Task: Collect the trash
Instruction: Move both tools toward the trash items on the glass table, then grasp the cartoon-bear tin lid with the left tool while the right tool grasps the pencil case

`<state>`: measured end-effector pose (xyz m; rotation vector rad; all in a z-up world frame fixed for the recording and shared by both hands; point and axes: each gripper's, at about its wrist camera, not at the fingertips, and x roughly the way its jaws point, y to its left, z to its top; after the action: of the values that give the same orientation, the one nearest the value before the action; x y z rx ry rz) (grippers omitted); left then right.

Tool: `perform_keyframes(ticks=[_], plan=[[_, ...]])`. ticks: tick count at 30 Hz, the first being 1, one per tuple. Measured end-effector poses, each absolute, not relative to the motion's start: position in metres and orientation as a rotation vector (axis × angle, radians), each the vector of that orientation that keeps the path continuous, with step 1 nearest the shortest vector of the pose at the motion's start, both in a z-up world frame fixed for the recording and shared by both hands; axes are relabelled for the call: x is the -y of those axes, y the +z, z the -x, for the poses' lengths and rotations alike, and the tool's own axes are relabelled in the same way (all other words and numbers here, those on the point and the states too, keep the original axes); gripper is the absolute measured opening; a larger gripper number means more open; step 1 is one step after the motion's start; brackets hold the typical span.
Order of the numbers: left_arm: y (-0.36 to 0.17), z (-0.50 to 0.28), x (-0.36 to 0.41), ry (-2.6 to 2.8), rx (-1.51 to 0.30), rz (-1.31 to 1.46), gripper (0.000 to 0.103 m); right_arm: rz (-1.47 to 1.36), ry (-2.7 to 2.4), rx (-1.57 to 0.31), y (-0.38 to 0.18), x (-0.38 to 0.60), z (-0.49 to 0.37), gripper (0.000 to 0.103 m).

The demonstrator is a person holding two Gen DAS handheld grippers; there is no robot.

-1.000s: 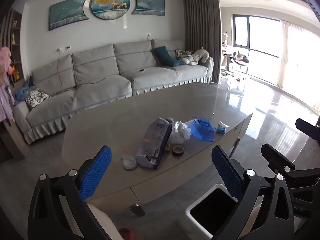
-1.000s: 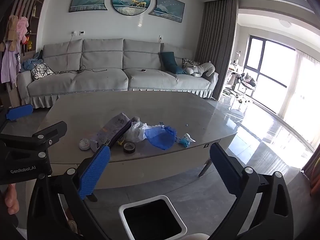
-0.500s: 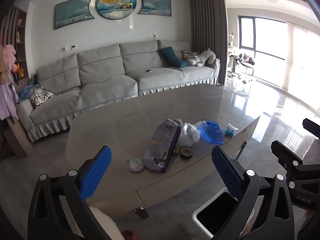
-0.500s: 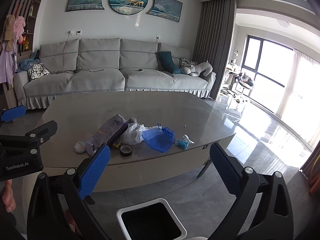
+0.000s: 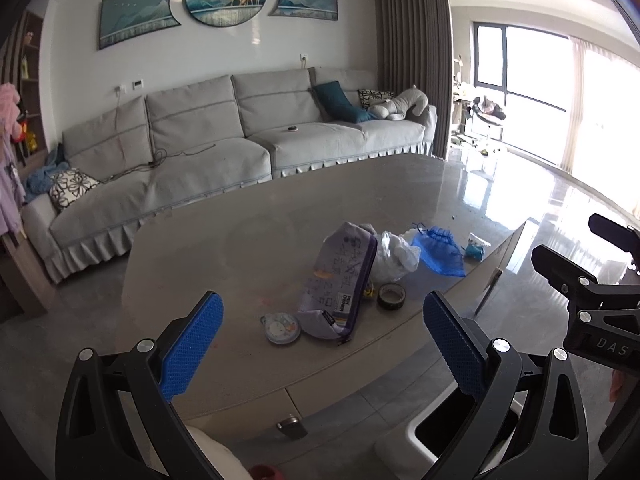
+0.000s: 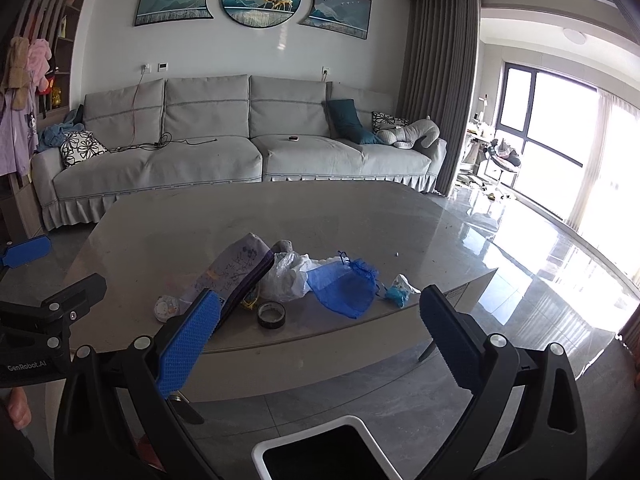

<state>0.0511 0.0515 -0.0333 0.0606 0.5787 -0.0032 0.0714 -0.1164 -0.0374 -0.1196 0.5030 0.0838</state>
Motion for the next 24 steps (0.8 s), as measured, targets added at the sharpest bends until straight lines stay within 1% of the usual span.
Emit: perform_keyframes(ticks=[8, 13, 24], plan=[[-0.06, -0.076, -0.075, -0.029, -0.605, -0.006, 0.099, 0.146, 0.116, -0.518, -0.053, 0.091, -0.102, 0.099], [-0.079, -0.088, -0.087, 0.011, -0.573, -0.046, 0.099, 0.129, 0.17, -0.529, -0.068, 0.078, -0.118, 0.099], [-0.121, -0.125, -0.106, 0.04, -0.634, -0.034, 0.099, 0.119, 0.202, -0.562, -0.099, 0.055, -0.153, 0.099]])
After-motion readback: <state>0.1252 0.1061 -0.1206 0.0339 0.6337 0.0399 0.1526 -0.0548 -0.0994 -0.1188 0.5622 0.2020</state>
